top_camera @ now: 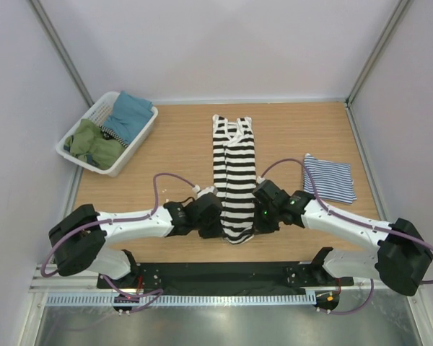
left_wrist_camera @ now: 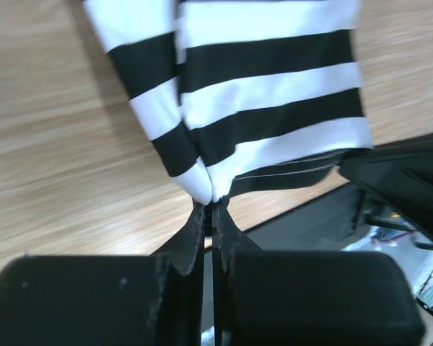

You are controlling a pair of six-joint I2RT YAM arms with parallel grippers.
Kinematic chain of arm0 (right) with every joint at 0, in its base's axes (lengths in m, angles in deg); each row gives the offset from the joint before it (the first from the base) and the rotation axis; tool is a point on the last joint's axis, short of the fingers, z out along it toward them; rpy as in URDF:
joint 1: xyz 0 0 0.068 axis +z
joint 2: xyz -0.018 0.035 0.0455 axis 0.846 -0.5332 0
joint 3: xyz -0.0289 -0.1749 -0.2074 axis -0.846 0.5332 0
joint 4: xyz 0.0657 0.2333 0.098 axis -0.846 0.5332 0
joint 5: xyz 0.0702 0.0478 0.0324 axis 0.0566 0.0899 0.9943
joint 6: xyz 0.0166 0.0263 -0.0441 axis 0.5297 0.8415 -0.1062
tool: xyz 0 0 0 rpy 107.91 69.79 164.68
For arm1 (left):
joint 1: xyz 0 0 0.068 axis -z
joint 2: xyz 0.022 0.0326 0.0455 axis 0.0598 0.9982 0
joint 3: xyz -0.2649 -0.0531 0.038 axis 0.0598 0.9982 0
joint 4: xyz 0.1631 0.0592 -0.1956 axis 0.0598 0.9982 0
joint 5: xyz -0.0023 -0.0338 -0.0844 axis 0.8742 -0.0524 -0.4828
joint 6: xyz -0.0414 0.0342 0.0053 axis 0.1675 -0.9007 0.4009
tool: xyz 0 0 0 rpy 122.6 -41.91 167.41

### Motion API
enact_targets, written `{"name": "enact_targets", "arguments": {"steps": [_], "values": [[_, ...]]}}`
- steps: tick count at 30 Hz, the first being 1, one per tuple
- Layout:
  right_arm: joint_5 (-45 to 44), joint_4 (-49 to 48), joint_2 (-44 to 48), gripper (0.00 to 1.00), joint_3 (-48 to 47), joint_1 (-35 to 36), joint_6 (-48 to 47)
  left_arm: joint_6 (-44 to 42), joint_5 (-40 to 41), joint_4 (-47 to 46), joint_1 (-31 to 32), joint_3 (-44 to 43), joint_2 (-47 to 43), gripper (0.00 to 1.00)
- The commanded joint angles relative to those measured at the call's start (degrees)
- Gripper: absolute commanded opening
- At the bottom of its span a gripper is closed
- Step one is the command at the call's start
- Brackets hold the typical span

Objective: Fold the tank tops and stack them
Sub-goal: Fold the tank top

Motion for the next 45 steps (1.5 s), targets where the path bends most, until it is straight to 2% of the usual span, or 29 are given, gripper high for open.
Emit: {"name": "enact_targets", "arguments": {"steps": [1, 8, 14, 22, 31, 45], "values": [[-7.3, 4.8, 0.8, 0.01, -7.1, -0.3, -3.3, -4.5, 3.1, 3.2, -1.3, -8.0, 0.2, 0.0], [-10.3, 5.3, -1.7, 0.01, -13.7, -4.7, -7.7, -9.0, 3.0, 5.4, -7.7, -14.2, 0.9, 0.0], [-10.0, 3.6, -6.5, 0.01, -20.7, -11.6, -12.6, -12.2, 3.0, 5.7, -14.2, -20.4, 3.6, 0.0], [-8.4, 0.6, -14.8, 0.01, -30.1, -19.4, -16.1, -14.6, 3.7, 3.6, -19.3, -28.3, 11.9, 0.0], [-7.6, 0.3, -24.6, 0.01, -39.6, -22.1, -17.8, -15.8, 3.9, 2.4, -24.4, -34.9, 17.2, 0.0], [-7.8, 2.6, -35.7, 0.01, -52.7, -25.4, -18.9, -17.6, 2.3, 4.0, -27.9, -46.0, 25.4, 0.0]]}}
